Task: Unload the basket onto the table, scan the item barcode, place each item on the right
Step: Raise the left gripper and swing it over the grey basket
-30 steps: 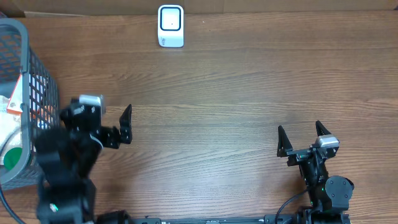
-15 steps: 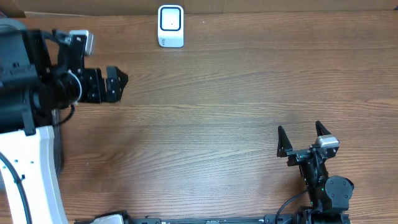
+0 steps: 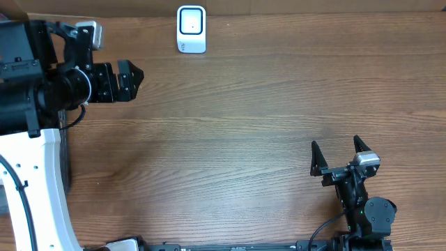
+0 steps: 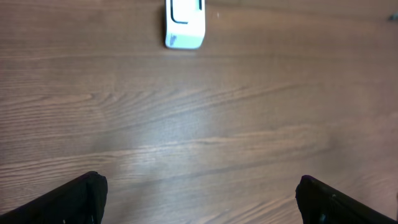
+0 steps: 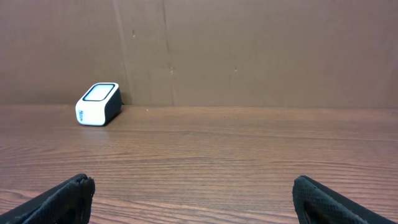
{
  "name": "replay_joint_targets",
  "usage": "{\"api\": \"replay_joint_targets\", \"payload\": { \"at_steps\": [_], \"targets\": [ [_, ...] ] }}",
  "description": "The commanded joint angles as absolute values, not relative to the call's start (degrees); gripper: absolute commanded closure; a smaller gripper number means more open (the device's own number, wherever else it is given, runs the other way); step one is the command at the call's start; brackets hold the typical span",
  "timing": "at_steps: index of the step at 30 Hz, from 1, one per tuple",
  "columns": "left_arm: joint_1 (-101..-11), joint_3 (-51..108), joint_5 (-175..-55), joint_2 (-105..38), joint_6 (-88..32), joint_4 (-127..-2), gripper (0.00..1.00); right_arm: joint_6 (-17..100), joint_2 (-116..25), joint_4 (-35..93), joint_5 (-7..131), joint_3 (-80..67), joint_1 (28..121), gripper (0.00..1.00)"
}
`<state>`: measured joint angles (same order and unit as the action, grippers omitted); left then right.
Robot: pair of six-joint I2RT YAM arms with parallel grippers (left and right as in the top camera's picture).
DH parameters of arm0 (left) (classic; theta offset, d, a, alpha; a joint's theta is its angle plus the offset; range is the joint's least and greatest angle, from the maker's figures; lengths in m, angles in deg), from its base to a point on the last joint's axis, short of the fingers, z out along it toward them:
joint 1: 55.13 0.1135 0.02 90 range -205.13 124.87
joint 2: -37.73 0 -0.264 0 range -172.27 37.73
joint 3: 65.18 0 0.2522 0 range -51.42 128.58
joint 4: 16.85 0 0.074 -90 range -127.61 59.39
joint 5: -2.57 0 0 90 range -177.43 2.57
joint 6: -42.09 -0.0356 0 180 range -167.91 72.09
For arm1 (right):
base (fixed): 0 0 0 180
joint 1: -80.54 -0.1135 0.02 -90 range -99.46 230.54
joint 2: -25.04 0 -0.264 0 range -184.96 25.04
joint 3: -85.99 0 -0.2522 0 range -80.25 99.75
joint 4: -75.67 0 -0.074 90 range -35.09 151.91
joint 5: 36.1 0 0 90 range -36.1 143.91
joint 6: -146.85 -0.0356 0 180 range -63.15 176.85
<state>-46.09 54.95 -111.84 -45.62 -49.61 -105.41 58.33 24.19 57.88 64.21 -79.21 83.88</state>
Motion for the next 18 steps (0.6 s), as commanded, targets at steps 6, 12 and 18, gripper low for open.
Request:
{"api": "replay_joint_targets", "payload": {
  "at_steps": [6,12,18],
  "targets": [
    [-40.34,63.32,-107.71,-45.41,-41.02,-106.31,0.00,58.15,24.81,58.19,64.47,-79.78,84.10,0.00],
    [-31.82,70.57,-107.36,-45.41,-39.25,-109.59,0.00,58.15,24.81,58.19,64.47,-79.78,84.10,0.00],
    [-20.69,72.72,-99.18,-45.43,-27.77,-113.76,0.02,58.15,24.81,58.19,64.47,-79.78,84.10,0.00]
  ]
}}
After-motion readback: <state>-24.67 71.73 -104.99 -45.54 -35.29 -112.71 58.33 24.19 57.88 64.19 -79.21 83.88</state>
